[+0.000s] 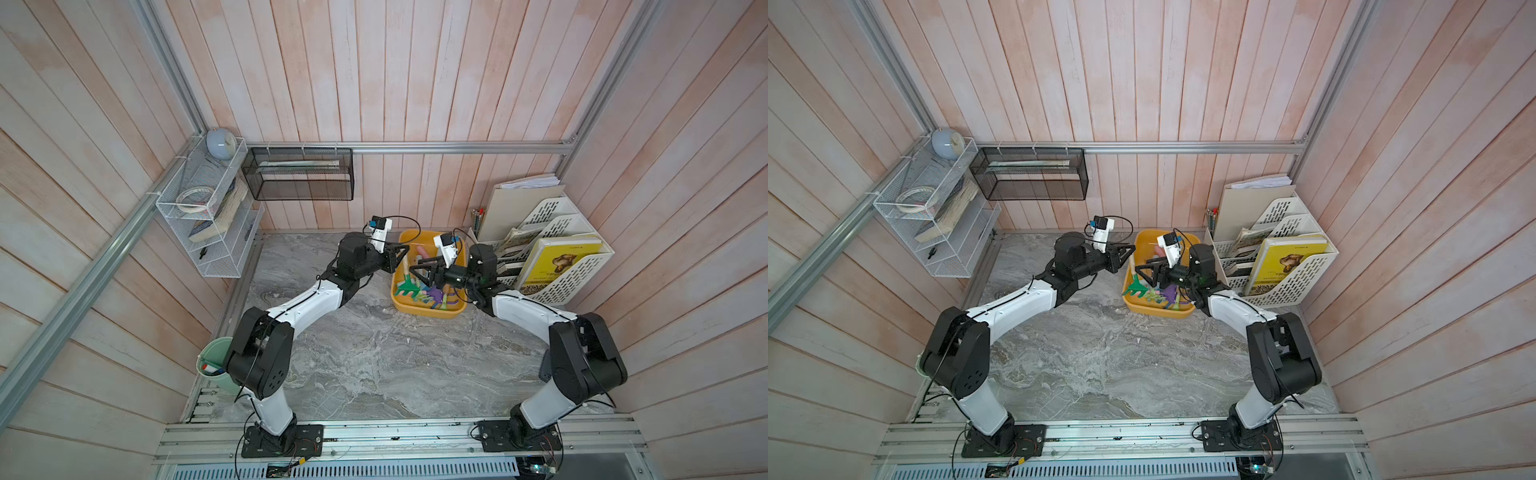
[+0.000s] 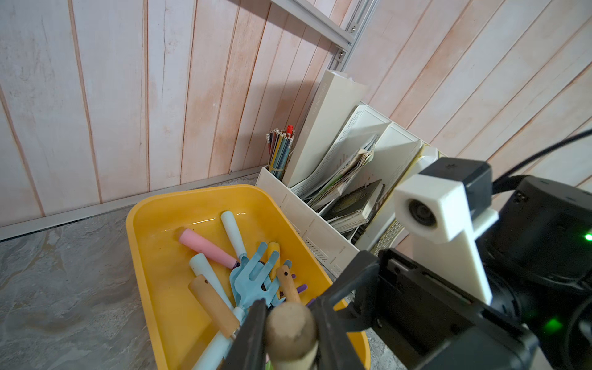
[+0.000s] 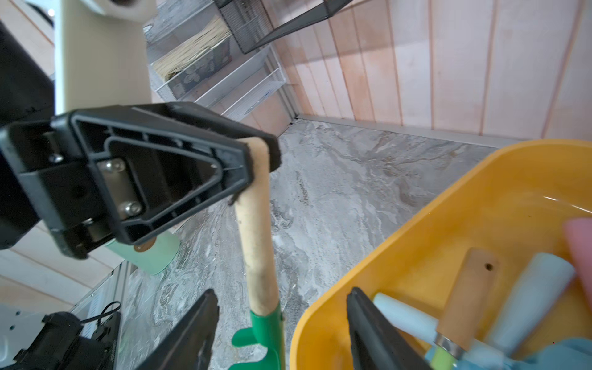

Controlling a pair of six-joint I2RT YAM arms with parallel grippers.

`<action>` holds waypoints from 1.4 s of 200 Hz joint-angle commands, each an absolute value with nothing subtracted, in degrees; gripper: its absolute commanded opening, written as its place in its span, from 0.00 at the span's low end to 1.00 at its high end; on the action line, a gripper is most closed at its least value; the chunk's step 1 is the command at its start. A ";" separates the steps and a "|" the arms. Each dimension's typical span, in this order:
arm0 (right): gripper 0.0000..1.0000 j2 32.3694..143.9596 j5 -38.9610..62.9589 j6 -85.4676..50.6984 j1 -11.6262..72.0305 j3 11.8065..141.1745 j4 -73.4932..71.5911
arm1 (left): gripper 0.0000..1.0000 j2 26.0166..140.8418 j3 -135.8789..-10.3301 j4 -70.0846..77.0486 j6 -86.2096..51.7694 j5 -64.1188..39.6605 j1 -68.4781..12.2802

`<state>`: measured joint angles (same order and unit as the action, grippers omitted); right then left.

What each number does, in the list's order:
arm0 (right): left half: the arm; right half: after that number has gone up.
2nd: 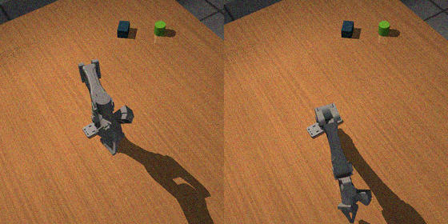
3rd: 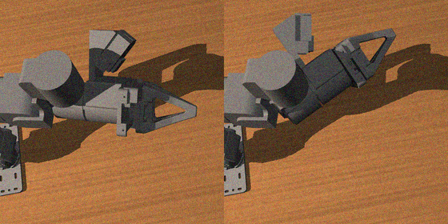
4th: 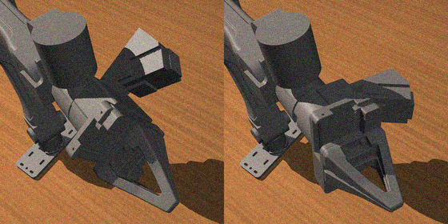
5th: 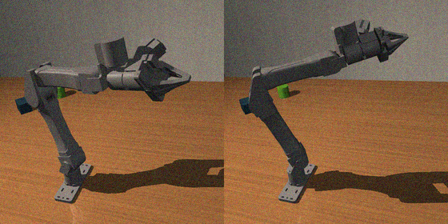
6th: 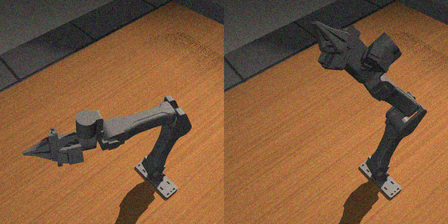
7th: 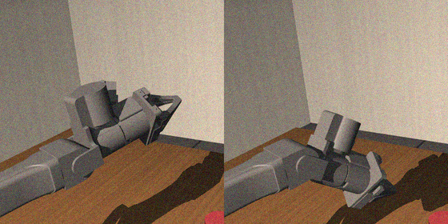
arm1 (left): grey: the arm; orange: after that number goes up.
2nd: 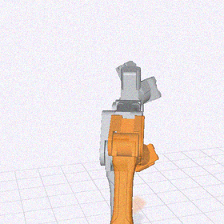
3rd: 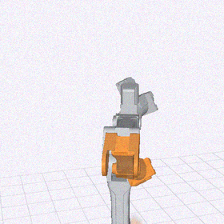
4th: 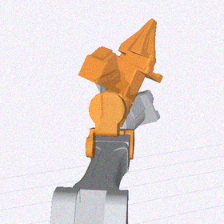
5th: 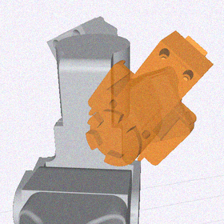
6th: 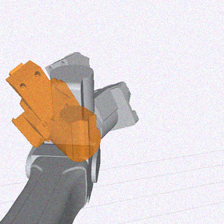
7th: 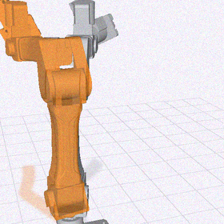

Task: Take the hand rake out of the storage box
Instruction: Place the rake at the center of the board.

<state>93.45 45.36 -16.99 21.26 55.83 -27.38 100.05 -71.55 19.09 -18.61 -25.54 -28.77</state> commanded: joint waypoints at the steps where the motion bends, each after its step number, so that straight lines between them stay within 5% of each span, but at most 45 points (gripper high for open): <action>1: 0.64 96.03 49.02 -13.44 22.58 58.65 -26.12 | 0.00 99.84 -71.92 21.41 -17.89 -29.96 -28.57; 21: 0.58 97.29 47.38 -13.10 23.10 59.75 -25.49 | 0.00 99.73 -71.48 22.42 -18.59 -31.46 -28.48; 63: 0.16 99.66 43.88 -9.87 25.80 64.06 -19.66 | 0.04 99.34 -70.05 24.84 -21.64 -31.38 -27.33; 78: 0.06 99.68 41.36 -10.28 25.84 64.17 -19.45 | 0.23 98.69 -67.72 28.32 -26.40 -30.77 -25.48; 97: 0.00 98.86 37.28 -9.98 25.80 63.81 -19.23 | 0.65 96.84 -61.63 37.29 -35.57 -30.70 -21.66; 103: 0.00 98.56 34.83 -9.77 25.88 63.95 -18.74 | 0.94 95.95 -58.76 41.57 -39.13 -30.47 -20.06; 107: 0.00 98.32 33.00 -9.56 25.84 63.94 -18.46 | 1.00 95.36 -56.76 44.47 -41.57 -30.23 -19.07; 127: 0.00 97.19 24.14 -8.29 26.01 63.61 -18.48 | 1.00 92.35 -48.84 53.30 -50.26 -26.28 -15.42; 148: 0.00 96.11 14.12 -8.77 26.87 62.95 -21.80 | 1.00 88.74 -46.47 47.48 -50.23 -18.92 -15.07; 185: 0.00 95.71 5.12 -25.91 27.73 59.73 -36.28 | 1.00 85.60 -39.53 54.28 -53.23 -12.53 -16.79; 237: 0.00 97.42 -7.54 -34.91 32.67 56.88 -52.39 | 1.00 95.09 -43.57 60.44 -60.28 -21.89 -23.38; 280: 0.00 98.94 -11.59 -28.73 35.07 52.63 -66.21 | 0.85 98.27 -46.41 60.52 -65.48 -26.00 -25.03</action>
